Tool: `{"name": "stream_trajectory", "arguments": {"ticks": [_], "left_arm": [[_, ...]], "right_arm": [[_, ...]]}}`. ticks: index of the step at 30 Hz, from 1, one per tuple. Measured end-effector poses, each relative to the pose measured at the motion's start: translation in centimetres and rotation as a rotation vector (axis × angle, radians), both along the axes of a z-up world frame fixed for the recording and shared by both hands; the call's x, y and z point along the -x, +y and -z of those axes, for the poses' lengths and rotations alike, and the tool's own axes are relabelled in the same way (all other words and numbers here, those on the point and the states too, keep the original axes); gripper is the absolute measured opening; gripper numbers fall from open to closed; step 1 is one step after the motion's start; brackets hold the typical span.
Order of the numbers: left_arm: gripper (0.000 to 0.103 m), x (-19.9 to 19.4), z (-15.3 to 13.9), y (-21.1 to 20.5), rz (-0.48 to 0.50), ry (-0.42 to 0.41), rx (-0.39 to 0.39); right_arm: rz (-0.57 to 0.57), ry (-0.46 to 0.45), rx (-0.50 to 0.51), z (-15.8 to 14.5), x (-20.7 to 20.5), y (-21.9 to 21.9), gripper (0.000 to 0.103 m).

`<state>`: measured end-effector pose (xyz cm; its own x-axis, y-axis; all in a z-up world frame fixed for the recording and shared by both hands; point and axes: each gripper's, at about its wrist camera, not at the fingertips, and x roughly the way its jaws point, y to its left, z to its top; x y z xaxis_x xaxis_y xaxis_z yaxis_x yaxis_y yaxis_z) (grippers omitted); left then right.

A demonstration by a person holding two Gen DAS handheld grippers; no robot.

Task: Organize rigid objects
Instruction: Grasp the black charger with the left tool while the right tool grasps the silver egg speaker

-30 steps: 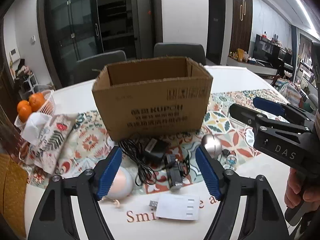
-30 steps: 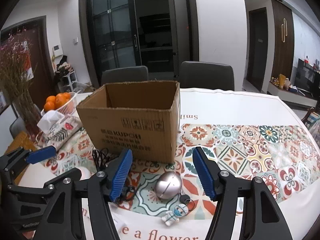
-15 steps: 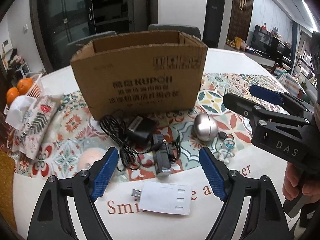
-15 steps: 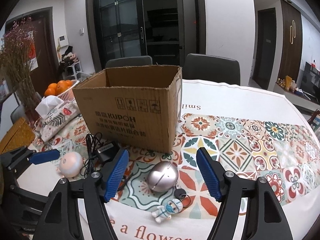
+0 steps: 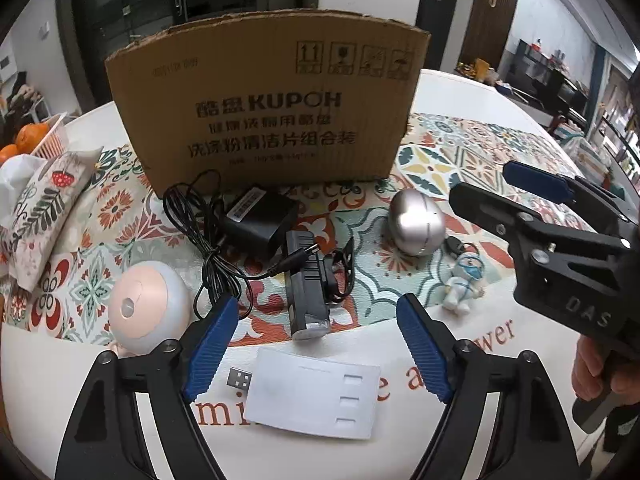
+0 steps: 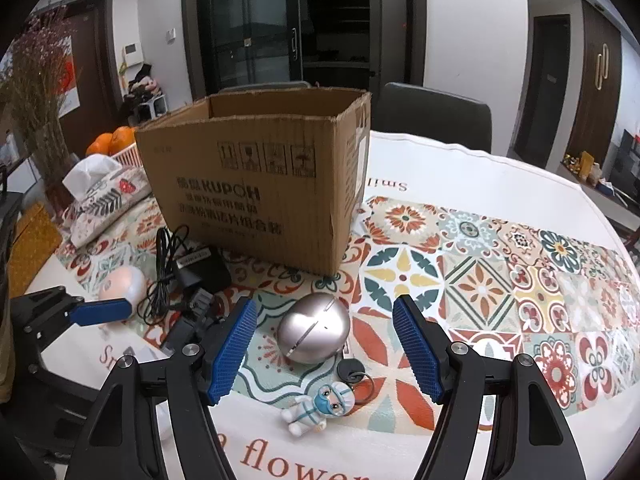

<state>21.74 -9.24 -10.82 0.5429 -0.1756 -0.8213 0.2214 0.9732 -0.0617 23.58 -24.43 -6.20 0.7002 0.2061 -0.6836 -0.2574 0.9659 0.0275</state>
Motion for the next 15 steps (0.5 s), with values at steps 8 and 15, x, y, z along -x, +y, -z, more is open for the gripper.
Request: {"name": "stream_trajectory", "arguments": {"ticks": [8,15], "left_arm": [[0.079,-1.1,1.3,-0.4,-0.009,0.02,0.002],[0.076,-2.3,2.4,-0.3,-0.027,0.048,0.01]], "right_arm": [[-0.048,0.058,0.008,1.7,-1.2,0.1,0.076],[-0.051,0.127,-0.014,3.6,-2.9,0.0,0.076]]}}
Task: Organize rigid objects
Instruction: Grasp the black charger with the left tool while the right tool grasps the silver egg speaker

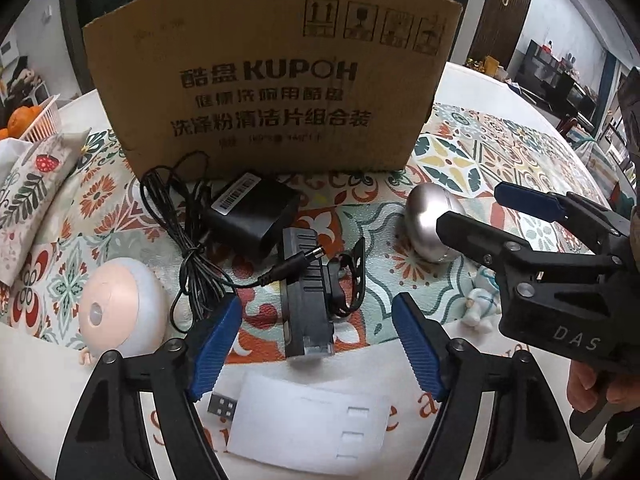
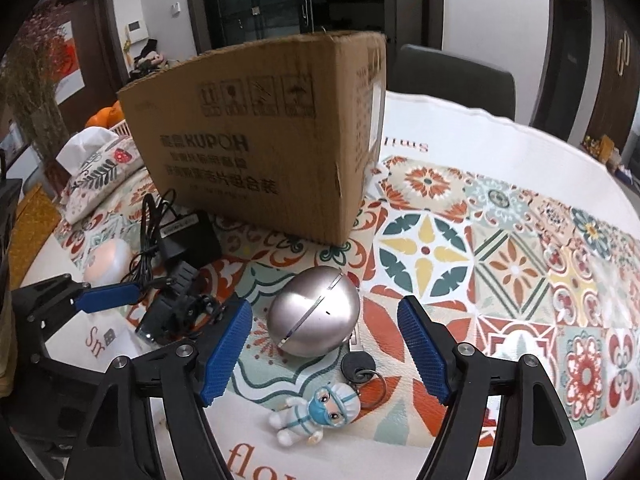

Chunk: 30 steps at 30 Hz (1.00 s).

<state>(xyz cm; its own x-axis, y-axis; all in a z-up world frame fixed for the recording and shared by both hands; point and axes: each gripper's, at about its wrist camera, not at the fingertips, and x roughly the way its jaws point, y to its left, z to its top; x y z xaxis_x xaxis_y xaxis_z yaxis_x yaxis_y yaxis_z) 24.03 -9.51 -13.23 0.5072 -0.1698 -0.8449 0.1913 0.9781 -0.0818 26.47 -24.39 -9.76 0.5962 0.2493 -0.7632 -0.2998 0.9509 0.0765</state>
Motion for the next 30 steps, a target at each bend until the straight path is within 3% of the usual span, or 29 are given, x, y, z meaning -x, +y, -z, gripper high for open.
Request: {"name": "stream_trajectory", "arguments": {"ticks": [8,18,24,30], "left_arm": [[0.074,-1.3,0.7,-0.3,-0.011,0.0,0.0],[0.068,-1.6,1.6,-0.9,0.001,-0.045,-0.07],[0.067,-0.7,1.1,0.3,0.021,-0.046,0.004],[0.068,0.7,0.3,1.3,0.013,-0.052,0.028]], "right_arm": [[0.003,0.019,-0.012,1.2,-1.0,0.0,0.076],[-0.017,0.023,0.006,2.0,-1.3,0.2,0.076],[-0.018,0.024,0.006,2.2,-1.5,0.5,0.076],[-0.029,0.023,-0.001,2.1,-1.1,1.2,0.076]]}}
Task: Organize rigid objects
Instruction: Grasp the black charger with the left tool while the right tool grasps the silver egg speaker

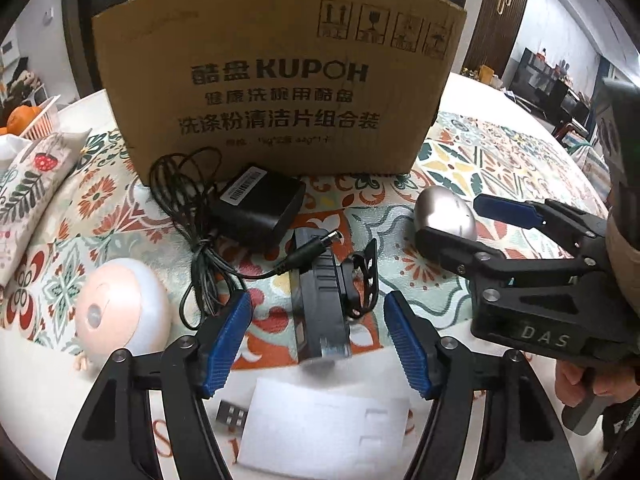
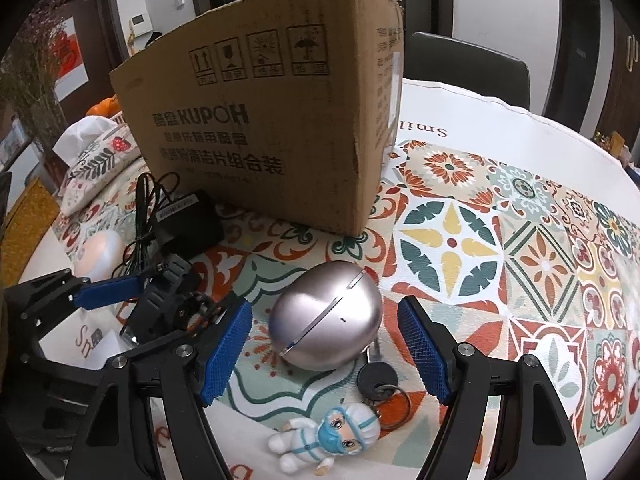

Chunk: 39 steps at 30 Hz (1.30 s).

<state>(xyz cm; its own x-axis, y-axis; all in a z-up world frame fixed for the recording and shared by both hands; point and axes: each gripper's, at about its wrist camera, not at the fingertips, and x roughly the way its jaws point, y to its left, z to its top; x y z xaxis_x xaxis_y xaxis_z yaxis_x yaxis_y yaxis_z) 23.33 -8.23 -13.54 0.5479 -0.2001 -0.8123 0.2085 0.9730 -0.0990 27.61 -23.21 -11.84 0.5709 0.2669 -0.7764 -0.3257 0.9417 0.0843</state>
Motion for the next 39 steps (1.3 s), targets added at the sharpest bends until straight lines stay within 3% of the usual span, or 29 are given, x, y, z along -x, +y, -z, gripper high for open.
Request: {"name": "stream_trajectory", "arguments": {"ticks": [6,12,20,23,25,34,35,37,39], "left_arm": [[0.069,1.5,-1.0,0.1,0.009,-0.018,0.007],[0.067,0.6,0.1,-1.0,0.022,-0.002,-0.02],[0.062,-1.3,1.4,-2.1,0.028,-0.015,-0.108],[0.058,-1.7,1.5,-2.3,0.033,-0.022,-0.101],[0.047,-1.6,1.4,-2.4,0.043,-0.033,-0.093],[0.042,-1.4,1.0,-0.7,0.038,-0.022,-0.038],[0.042,-1.3,1.0,-0.5,0.033,-0.02,-0.033],[0.041,-1.3,1.0,-0.5,0.031,-0.021,-0.034],[0.041,-1.1,0.9,-0.2,0.029,-0.021,-0.032]], "right_arm": [[-0.006,-0.008,-0.024,-0.4,1.1,0.0,0.076],[-0.004,-0.012,-0.03,-0.1,1.0,-0.8,0.076],[-0.005,0.003,-0.033,0.8,0.1,-1.4,0.076],[-0.001,0.017,-0.061,1.0,-0.3,-1.8,0.076],[0.0,0.025,-0.077,1.2,-0.5,-1.9,0.076],[-0.005,0.023,-0.057,1.4,-1.1,-0.7,0.076],[-0.001,0.021,-0.05,1.4,-1.1,-0.6,0.074],[0.004,0.018,-0.038,1.3,-1.1,-0.5,0.062],[0.008,0.02,-0.029,1.3,-1.0,-0.3,0.062]]}}
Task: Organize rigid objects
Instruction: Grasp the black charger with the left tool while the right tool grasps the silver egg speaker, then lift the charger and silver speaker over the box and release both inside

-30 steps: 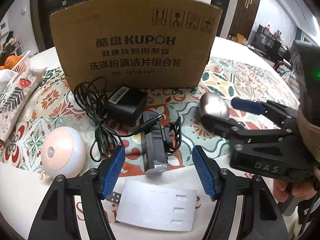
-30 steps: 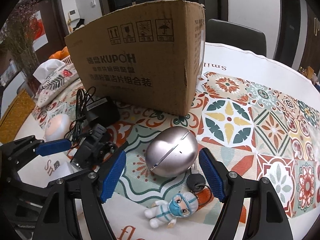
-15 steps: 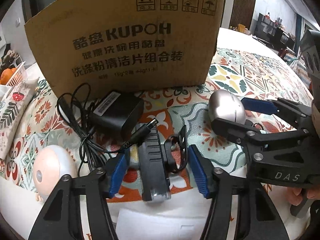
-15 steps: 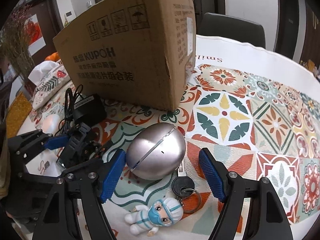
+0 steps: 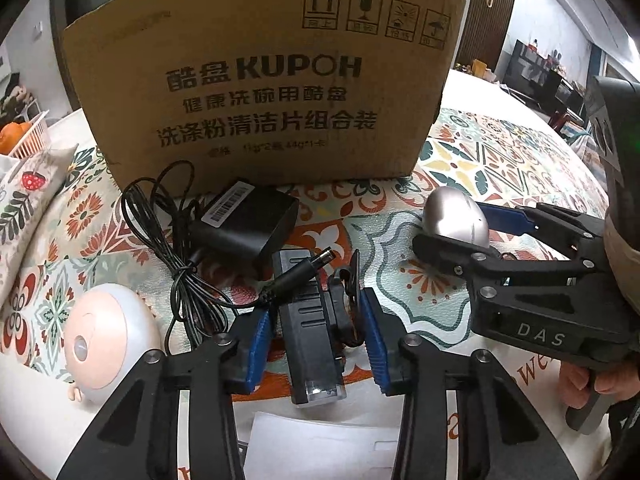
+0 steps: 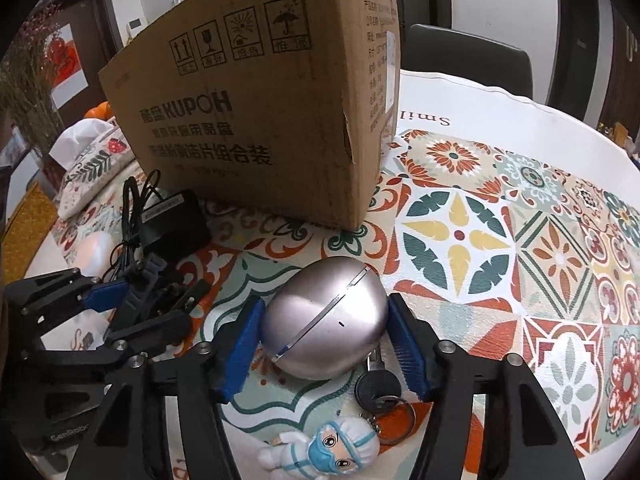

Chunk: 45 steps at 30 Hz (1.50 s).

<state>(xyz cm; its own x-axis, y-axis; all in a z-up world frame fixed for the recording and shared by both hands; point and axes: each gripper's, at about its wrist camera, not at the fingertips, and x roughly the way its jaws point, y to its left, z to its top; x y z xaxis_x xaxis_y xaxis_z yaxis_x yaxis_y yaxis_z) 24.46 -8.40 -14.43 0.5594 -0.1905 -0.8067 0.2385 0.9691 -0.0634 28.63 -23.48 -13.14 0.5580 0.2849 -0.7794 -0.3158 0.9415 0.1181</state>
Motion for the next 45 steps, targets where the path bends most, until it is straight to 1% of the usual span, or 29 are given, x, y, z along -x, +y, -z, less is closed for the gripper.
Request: {"name": "stream_trajectory", "arguments": {"ticks": [5,12,16,28,34,45], "left_arm": [[0.039,0.6,-0.8,0.2,0.012,-0.015,0.02],[0.038,2.0,-2.4,0.2,0.034,-0.042,0.067],[0.038,2.7,-3.6,0.5,0.037,-0.063,0.091],[0.038,4.4,-7.5,1.2,0.038,-0.157,0.139],[0.038,4.8,-9.3,2.3,0.026,-0.212,0.143],[0.038,4.7,-12.4,4.3,0.011,-0.289,0.151]], "right_arm": [[0.029,-0.007,-0.004,-0.5,0.6,-0.3,0.062],[0.078,-0.045,0.001,-2.6,2.5,-1.1,0.062],[0.113,-0.037,0.01,-3.6,3.3,-1.5,0.062],[0.138,-0.122,0.012,-7.8,6.0,-0.9,0.062],[0.139,-0.178,0.027,-9.9,6.8,0.2,0.062],[0.125,-0.241,-0.004,-12.6,7.5,2.2,0.062]]}}
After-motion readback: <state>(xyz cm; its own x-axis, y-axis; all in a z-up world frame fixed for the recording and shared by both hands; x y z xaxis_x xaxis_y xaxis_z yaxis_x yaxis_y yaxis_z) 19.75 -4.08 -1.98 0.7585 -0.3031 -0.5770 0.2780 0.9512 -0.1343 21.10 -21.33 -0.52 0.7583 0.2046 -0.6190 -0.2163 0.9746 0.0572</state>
